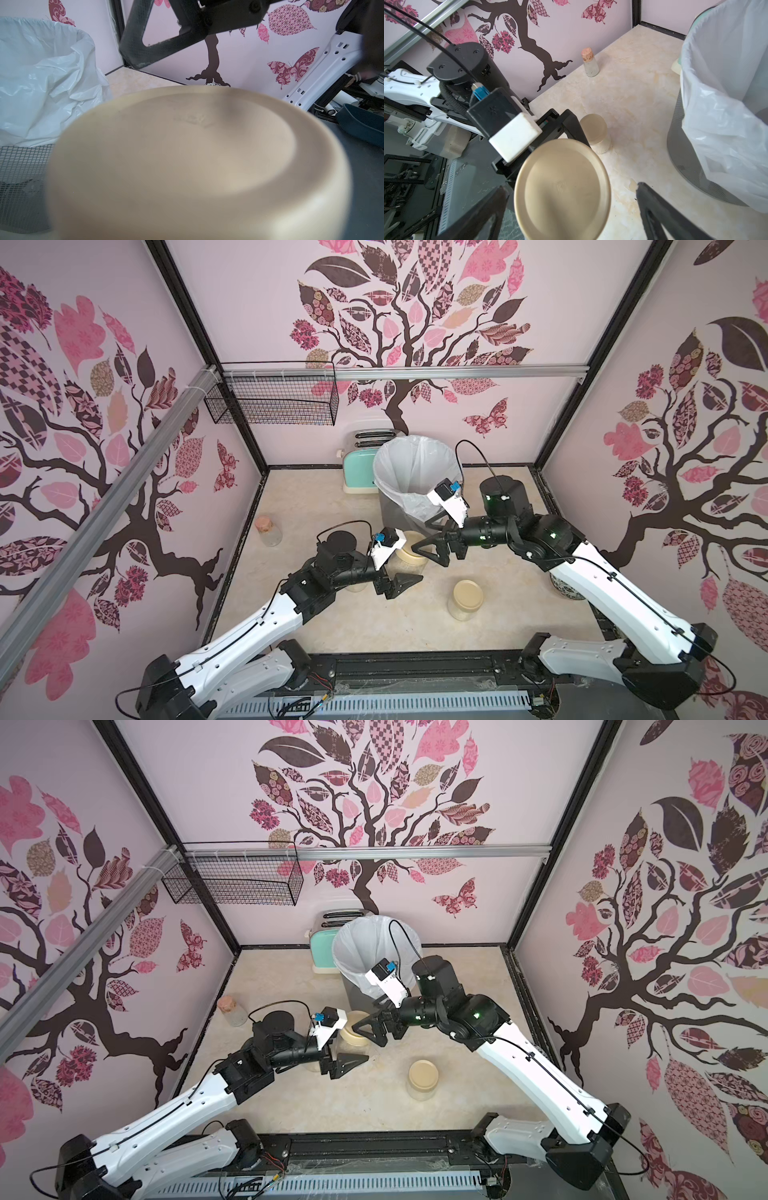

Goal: Empty moldy rice from jars
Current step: Unscrew the lid from the jar.

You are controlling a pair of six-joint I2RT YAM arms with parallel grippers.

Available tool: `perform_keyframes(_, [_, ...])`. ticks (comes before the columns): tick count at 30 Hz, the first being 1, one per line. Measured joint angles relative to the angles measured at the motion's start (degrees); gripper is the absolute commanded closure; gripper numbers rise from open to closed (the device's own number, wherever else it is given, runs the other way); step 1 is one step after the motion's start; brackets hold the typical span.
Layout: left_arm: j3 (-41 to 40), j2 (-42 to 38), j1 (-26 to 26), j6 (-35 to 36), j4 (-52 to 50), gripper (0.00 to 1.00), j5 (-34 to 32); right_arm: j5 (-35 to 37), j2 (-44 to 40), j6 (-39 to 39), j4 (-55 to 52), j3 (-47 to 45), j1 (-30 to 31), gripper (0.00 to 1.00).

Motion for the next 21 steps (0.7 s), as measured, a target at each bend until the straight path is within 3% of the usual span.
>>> perform_keyframes(9, [0.0, 0.0, 0.2, 0.0, 0.0, 0.42, -0.5, 5.3, 2.7, 0.9, -3.5, 1.8, 3.7, 0.01])
perform_keyframes(21, [0.0, 0.0, 0.3, 0.0, 0.0, 0.42, -0.9, 6.1, 3.7, 1.0, -3.9, 1.9, 4.2, 0.01])
